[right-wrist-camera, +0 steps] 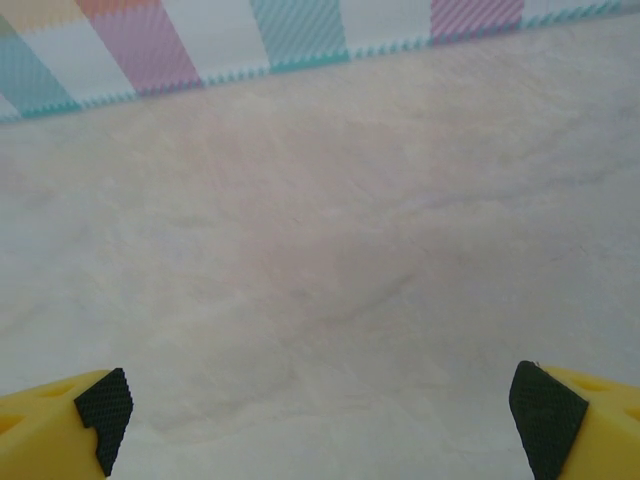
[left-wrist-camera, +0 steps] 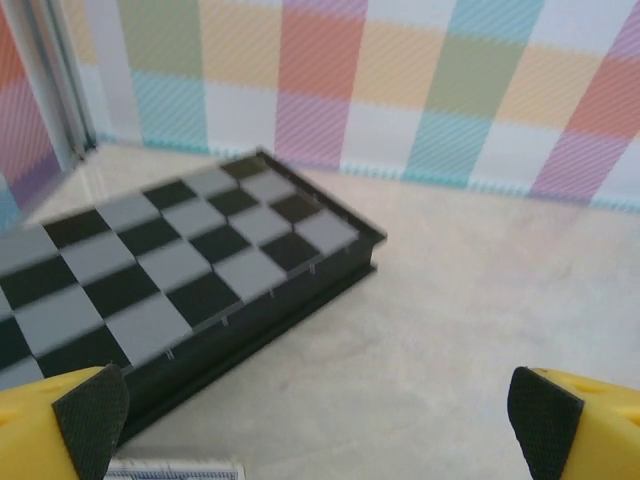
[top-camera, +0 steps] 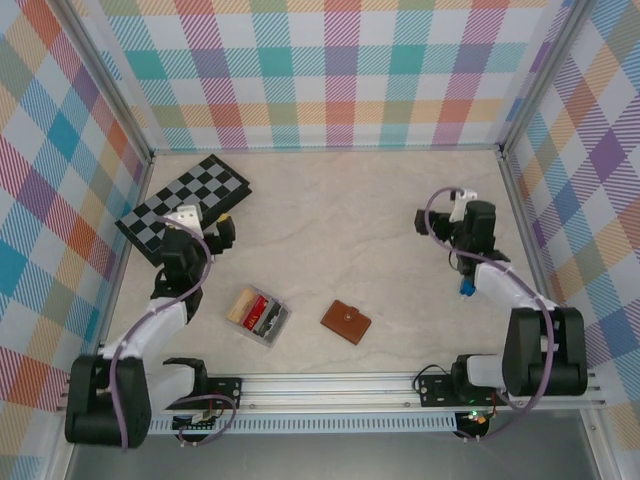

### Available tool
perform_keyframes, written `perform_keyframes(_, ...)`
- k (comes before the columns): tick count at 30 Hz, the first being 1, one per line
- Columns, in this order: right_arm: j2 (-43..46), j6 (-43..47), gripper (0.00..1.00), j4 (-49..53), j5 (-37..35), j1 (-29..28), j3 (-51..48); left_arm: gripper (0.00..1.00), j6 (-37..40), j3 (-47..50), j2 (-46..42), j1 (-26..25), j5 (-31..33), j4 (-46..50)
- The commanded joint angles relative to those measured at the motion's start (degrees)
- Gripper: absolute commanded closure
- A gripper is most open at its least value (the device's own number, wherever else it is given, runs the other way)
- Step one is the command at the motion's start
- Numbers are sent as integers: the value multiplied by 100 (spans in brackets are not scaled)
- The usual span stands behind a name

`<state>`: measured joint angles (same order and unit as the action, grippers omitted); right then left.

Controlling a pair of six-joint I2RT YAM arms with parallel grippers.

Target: Put the credit cards into the card holder

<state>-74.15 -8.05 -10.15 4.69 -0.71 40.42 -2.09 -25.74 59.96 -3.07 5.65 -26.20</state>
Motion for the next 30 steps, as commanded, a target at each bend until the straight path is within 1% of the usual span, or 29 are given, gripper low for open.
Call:
perform_keyframes(1, 152, -761, 0, 2424, 2042, 21, 942, 0, -747, -574, -666, 70, 137, 1689)
perform_keyframes(2, 109, -924, 2, 2547, 2891, 3, 1029, 0, -1060, -750, -842, 70, 161, 2144)
perform_keyframes(3, 79, -1100, 6, 2661, 3283, -54, 1058, 0, -1498, -912, -956, 70, 182, 2580)
perform_keyframes(4, 59, -1196, 9, 2862, 3517, -164, 1081, 0, -2034, -1113, -1077, 72, 187, 3115)
perform_keyframes(5, 61, -1179, 14, 3117, 3561, -313, 1086, 0, -2442, -1260, -1138, 72, -27, 3512)
perform_keyframes(6, 79, -1152, 18, 3375, 3479, -476, 1088, 0, -2564, -1350, -1157, 74, -491, 3705)
perform_keyframes(8, 168, -1038, 25, 3774, 3289, -925, 976, 0, -2783, -1521, -1044, 65, -1851, 3869)
perform_keyframes(9, 202, -953, 28, 3974, 3150, -1170, 955, 0, -3052, -1539, -950, 49, -2366, 3818)
perform_keyframes(10, 219, -838, 34, 4193, 3035, -1482, 943, 1, -3293, -1521, -822, -6, -2938, 3661)
perform_keyframes(11, 232, -784, 37, 4323, 2961, -1810, 901, 4, -3450, -1517, -723, -133, -3294, 3584)
perform_keyframes(12, 226, -770, 39, 4384, 2930, -2084, 855, 4, -3482, -1546, -681, -290, -3366, 3642)
perform_keyframes(14, 129, -813, 49, 4396, 2818, -2674, 743, 3, -3416, -1634, -673, -771, -3120, 3944)
perform_keyframes(17, -199, -882, 55, 4183, 2905, -3359, 628, 2, -3511, -1599, -665, -1476, -2550, 4073)
perform_keyframes(19, -532, -946, 60, 4118, 2901, -3670, 714, 2, -3601, -1575, -577, -1872, -2227, 4099)
perform_keyframes(20, -711, -984, 60, 4034, 2965, -3778, 752, 2, -3701, -1524, -517, -2057, -1981, 4094)
perform_keyframes(22, -987, -1100, 60, 3768, 2969, -3910, 756, 2, -3979, -1279, -429, -2315, -1658, 3828)
perform_keyframes(24, -1236, -1251, 61, 3481, 2968, -3954, 729, 2, -4263, -1110, -310, -2487, -1563, 3597)
perform_keyframes(26, -1539, -1321, 63, 3401, 2952, -3959, 771, 2, -4349, -1078, -159, -2644, -1504, 3517)
perform_keyframes(27, -1660, -1337, 65, 3356, 2960, -3963, 770, 2, -4352, -1112, -104, -2703, -1501, 3524)
perform_keyframes(28, -1758, -1413, 67, 3357, 2816, -3963, 765, 3, -4332, -1154, -25, -2769, -1513, 3520)
perform_keyframes(30, -1862, -1662, 67, 3361, 2249, -3957, 689, 3, -4296, -1260, 149, -2881, -1554, 3566)
